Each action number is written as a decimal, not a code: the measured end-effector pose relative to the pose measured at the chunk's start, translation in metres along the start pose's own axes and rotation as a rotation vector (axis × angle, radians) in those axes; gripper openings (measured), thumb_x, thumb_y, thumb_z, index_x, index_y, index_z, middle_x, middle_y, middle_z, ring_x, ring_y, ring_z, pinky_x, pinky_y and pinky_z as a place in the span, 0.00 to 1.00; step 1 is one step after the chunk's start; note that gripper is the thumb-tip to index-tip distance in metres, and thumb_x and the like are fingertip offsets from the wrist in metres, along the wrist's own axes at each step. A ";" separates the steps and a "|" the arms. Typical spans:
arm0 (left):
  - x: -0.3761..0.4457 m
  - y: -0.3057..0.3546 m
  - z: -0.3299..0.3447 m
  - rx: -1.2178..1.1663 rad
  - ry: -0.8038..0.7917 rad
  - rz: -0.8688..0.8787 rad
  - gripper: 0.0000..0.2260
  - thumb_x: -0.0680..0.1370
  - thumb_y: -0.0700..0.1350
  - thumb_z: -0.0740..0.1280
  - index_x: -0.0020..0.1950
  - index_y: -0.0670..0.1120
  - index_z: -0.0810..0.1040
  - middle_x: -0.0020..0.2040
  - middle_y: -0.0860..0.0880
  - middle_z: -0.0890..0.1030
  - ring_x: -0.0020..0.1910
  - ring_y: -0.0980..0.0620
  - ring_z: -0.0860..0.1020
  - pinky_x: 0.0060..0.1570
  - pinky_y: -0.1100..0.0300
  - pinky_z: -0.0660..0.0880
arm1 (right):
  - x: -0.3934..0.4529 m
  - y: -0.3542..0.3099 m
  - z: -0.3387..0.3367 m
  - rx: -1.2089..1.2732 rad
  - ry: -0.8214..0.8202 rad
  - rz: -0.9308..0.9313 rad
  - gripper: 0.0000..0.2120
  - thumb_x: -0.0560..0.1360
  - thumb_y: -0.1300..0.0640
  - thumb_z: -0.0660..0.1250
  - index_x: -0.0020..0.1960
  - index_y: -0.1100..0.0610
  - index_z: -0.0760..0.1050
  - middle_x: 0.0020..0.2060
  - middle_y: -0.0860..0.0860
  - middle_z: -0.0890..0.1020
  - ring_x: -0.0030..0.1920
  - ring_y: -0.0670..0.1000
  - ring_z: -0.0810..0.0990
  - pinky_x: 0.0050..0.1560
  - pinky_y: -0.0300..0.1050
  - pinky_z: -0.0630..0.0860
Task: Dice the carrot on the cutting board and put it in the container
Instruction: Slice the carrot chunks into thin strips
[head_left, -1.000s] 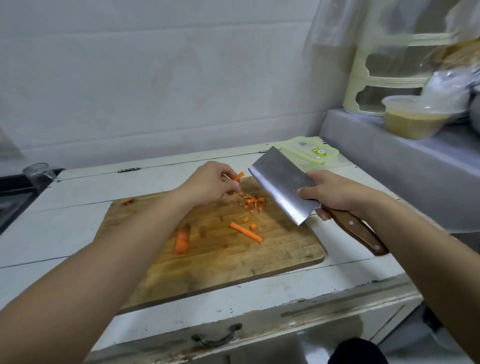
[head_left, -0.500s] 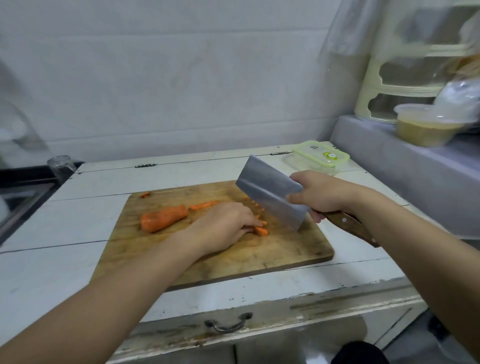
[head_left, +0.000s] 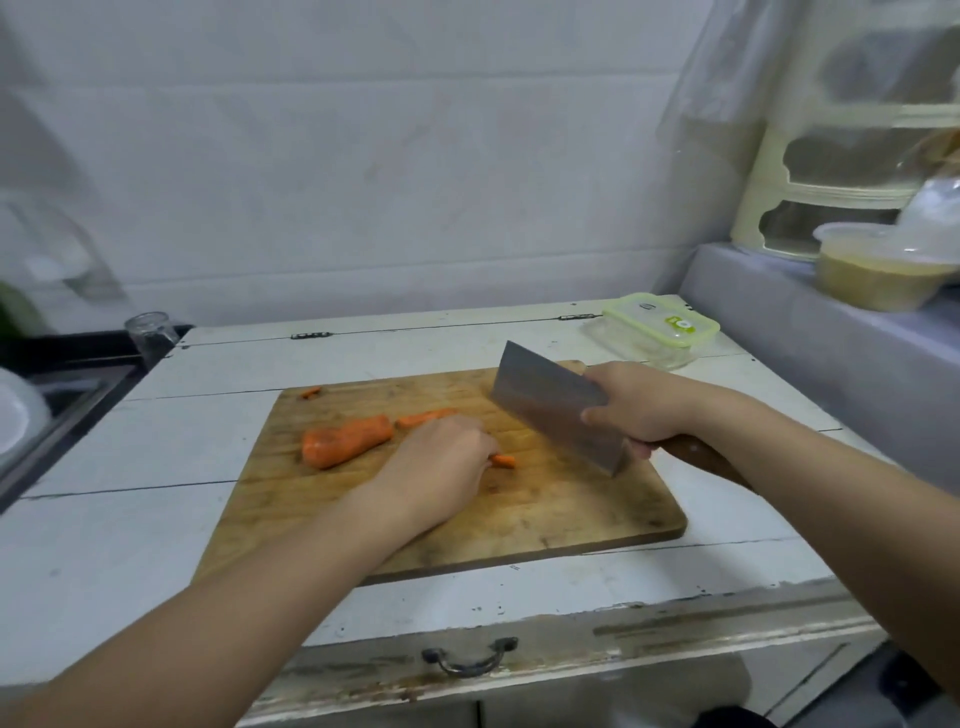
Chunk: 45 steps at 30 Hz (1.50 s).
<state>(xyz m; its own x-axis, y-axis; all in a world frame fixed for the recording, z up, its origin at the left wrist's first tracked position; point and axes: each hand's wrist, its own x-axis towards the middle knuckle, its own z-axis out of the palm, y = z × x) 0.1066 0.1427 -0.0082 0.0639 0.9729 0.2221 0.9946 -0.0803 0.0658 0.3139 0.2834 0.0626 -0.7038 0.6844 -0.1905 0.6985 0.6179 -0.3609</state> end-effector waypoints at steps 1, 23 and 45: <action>0.005 0.004 0.001 -0.010 -0.003 -0.040 0.11 0.83 0.43 0.63 0.59 0.48 0.85 0.53 0.48 0.80 0.55 0.45 0.78 0.53 0.48 0.76 | 0.004 0.003 -0.004 0.017 0.016 0.001 0.01 0.82 0.57 0.62 0.53 0.53 0.69 0.27 0.53 0.78 0.21 0.52 0.77 0.27 0.45 0.75; 0.014 -0.008 -0.038 -0.544 0.332 -0.362 0.18 0.78 0.31 0.60 0.45 0.52 0.82 0.47 0.54 0.82 0.50 0.54 0.79 0.54 0.56 0.76 | -0.026 0.089 0.054 -0.823 0.905 -0.592 0.15 0.78 0.68 0.55 0.52 0.60 0.81 0.41 0.56 0.75 0.27 0.54 0.70 0.26 0.49 0.68; 0.094 0.017 -0.017 -0.514 -0.030 0.017 0.19 0.82 0.33 0.59 0.65 0.46 0.83 0.61 0.49 0.78 0.61 0.52 0.75 0.64 0.61 0.69 | -0.002 0.065 0.058 -0.847 0.985 -0.691 0.10 0.72 0.70 0.60 0.40 0.56 0.70 0.36 0.54 0.73 0.28 0.54 0.70 0.29 0.47 0.64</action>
<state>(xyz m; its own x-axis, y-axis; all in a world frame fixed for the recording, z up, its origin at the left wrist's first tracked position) 0.1281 0.2290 0.0300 0.0896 0.9757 0.1998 0.8249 -0.1851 0.5340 0.3530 0.2991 -0.0136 -0.7940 -0.0676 0.6042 0.3774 0.7244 0.5770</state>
